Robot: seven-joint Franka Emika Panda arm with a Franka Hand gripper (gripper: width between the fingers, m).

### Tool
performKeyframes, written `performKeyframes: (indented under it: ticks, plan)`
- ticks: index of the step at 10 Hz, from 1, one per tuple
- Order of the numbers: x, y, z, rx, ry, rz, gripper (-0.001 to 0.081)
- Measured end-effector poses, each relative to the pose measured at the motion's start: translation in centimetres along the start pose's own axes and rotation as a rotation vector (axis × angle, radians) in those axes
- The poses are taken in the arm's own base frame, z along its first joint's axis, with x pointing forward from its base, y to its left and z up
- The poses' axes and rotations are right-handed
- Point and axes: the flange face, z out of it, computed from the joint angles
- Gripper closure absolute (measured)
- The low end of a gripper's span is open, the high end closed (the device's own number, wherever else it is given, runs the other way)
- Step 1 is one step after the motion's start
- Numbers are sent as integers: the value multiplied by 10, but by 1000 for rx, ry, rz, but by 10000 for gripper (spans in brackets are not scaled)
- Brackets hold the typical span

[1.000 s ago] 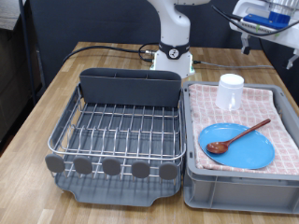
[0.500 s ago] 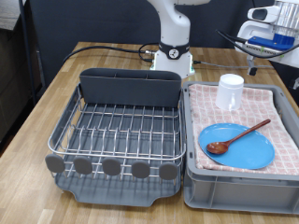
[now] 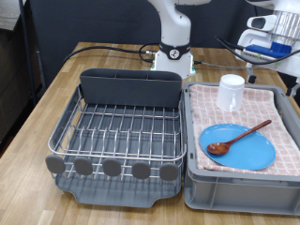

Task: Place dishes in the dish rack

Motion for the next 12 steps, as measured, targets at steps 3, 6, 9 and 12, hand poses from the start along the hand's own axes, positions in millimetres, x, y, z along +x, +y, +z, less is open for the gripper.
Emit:
performKeyframes:
  ticks: [3,6,9,12]
  plan:
    - [4,6,26,0,-10,15,4]
    - [7,10,53,6,-18,27,4]
    - [6,12,73,-11,-14,20,4]
    - [4,8,88,-14,-23,12,4]
